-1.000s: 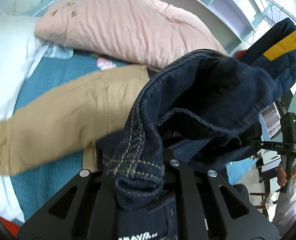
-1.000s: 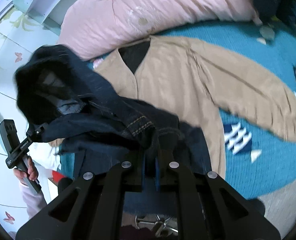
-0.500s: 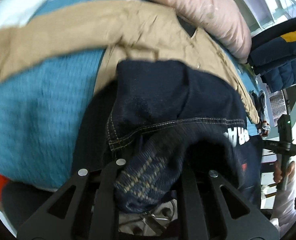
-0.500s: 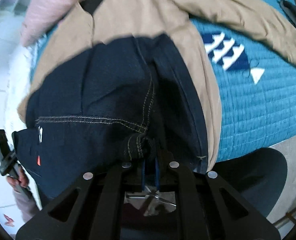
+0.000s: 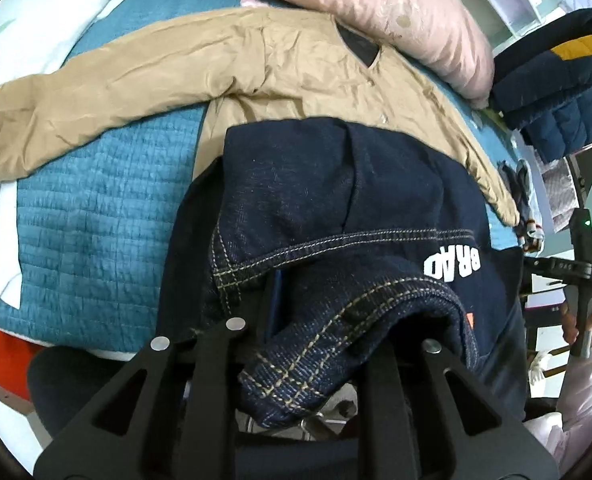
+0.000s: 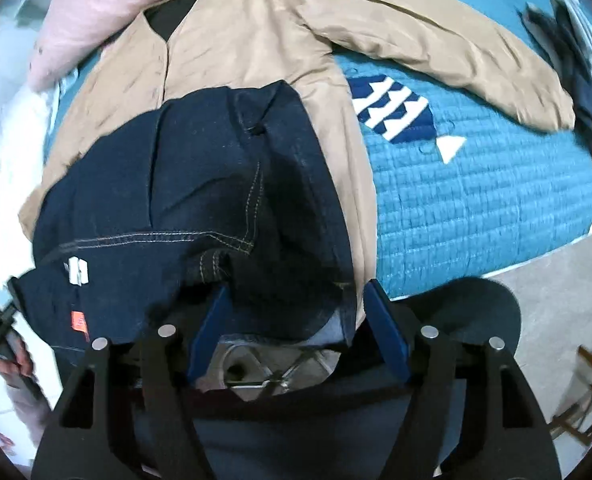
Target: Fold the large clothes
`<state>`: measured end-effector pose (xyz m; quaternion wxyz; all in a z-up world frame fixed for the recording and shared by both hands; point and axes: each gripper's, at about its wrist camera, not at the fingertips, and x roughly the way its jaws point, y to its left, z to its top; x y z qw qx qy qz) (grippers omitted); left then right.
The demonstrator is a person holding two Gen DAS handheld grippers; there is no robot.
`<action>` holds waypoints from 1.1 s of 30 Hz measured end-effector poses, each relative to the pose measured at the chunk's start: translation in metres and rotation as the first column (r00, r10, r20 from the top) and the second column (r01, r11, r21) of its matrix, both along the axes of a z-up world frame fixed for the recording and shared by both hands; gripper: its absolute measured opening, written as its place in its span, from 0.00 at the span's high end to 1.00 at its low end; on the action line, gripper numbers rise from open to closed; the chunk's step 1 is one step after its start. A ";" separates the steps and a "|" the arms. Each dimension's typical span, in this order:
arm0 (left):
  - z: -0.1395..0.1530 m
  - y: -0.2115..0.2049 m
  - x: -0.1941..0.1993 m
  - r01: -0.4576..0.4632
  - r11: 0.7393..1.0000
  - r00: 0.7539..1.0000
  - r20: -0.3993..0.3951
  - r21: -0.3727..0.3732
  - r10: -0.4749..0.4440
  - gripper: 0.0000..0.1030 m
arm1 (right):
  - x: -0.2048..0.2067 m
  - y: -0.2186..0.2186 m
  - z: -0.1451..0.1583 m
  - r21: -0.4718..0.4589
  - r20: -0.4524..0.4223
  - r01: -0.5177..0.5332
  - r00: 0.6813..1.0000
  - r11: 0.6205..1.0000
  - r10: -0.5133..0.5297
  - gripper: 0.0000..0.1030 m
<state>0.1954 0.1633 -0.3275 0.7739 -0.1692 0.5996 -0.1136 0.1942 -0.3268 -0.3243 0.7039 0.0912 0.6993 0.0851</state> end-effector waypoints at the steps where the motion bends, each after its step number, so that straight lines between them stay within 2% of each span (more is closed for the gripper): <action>1: 0.000 0.000 0.000 0.000 1.000 1.000 -0.010 -0.003 0.000 0.84 | -0.001 -0.002 0.003 -0.028 0.016 0.012 1.000 1.000 -0.011 0.37; 3: 0.000 0.001 0.000 0.005 1.000 1.000 -0.013 -0.001 -0.005 0.83 | 0.001 -0.006 0.013 -0.060 0.059 0.035 0.998 0.998 -0.031 0.37; 6: -0.006 0.001 0.001 0.007 1.000 0.999 -0.032 0.004 -0.007 0.83 | 0.004 -0.018 0.036 -0.037 0.138 0.091 0.987 0.995 -0.085 0.37; 7: -0.006 0.000 0.002 0.015 1.000 0.999 -0.034 0.013 -0.014 0.83 | 0.004 -0.013 0.045 -0.009 0.167 0.076 0.983 0.997 -0.074 0.37; 9: -0.006 -0.005 0.005 0.041 0.998 0.998 -0.041 0.039 -0.039 0.80 | 0.010 0.017 0.046 0.008 0.167 -0.022 0.986 1.000 0.021 0.37; 11: -0.004 -0.010 0.008 0.070 0.995 0.996 -0.059 0.066 -0.066 0.79 | 0.004 0.063 0.033 0.040 0.127 -0.180 0.977 0.983 0.173 0.37; 12: -0.003 -0.011 0.009 0.083 0.994 0.995 -0.063 0.075 -0.079 0.79 | -0.001 0.088 0.018 0.052 0.076 -0.258 0.964 0.965 0.253 0.39; 14: 0.001 -0.013 0.008 0.106 0.990 0.993 -0.070 0.089 -0.100 0.79 | -0.009 0.114 -0.012 0.014 -0.016 -0.314 0.949 0.949 0.314 0.39; 17: 0.010 -0.017 0.003 0.146 0.985 0.987 -0.083 0.097 -0.138 0.79 | -0.007 0.109 -0.056 -0.015 -0.109 -0.251 0.963 0.968 0.248 0.48; 19: 0.015 -0.022 -0.005 0.182 0.977 0.980 -0.097 0.106 -0.172 0.79 | -0.003 0.098 -0.075 0.002 -0.154 -0.184 0.971 0.983 0.182 0.49; 22: 0.024 -0.032 -0.019 0.233 0.964 0.969 -0.113 0.132 -0.219 0.79 | -0.005 0.102 -0.071 -0.037 -0.158 -0.173 0.973 0.984 0.165 0.49; 23: 0.026 -0.033 -0.020 0.240 0.961 0.967 -0.122 0.137 -0.224 0.78 | -0.006 0.105 -0.062 -0.020 -0.147 -0.168 0.976 0.986 0.163 0.49; 24: 0.025 -0.033 -0.019 0.246 0.960 0.965 -0.130 0.134 -0.229 0.78 | -0.007 0.111 -0.046 0.049 -0.112 -0.169 0.978 0.984 0.174 0.49; 26: 0.022 -0.030 -0.013 0.234 0.963 0.965 -0.153 0.131 -0.214 0.78 | -0.013 0.138 -0.010 0.153 -0.013 -0.258 0.965 0.954 0.263 0.47; 27: 0.019 -0.029 -0.009 0.224 0.966 0.966 -0.162 0.129 -0.203 0.78 | -0.018 0.156 0.010 0.210 0.042 -0.320 0.947 0.924 0.319 0.47; 28: 0.017 -0.028 -0.005 0.217 0.968 0.966 -0.170 0.125 -0.195 0.74 | -0.024 0.177 0.027 0.284 0.083 -0.384 0.923 0.878 0.377 0.45; 30: 0.011 -0.022 0.005 0.179 0.978 0.969 -0.191 0.104 -0.157 0.63 | -0.035 0.215 0.048 0.365 0.146 -0.483 0.874 0.796 0.463 0.35; 31: 0.008 -0.020 0.009 0.160 0.984 0.969 -0.206 0.083 -0.140 0.63 | -0.039 0.227 0.055 0.364 0.181 -0.521 0.853 0.772 0.490 0.33; 33: 0.003 -0.014 0.014 0.144 0.988 0.968 -0.218 0.057 -0.128 0.63 | -0.049 0.265 0.057 0.279 0.233 -0.610 0.792 0.741 0.564 0.31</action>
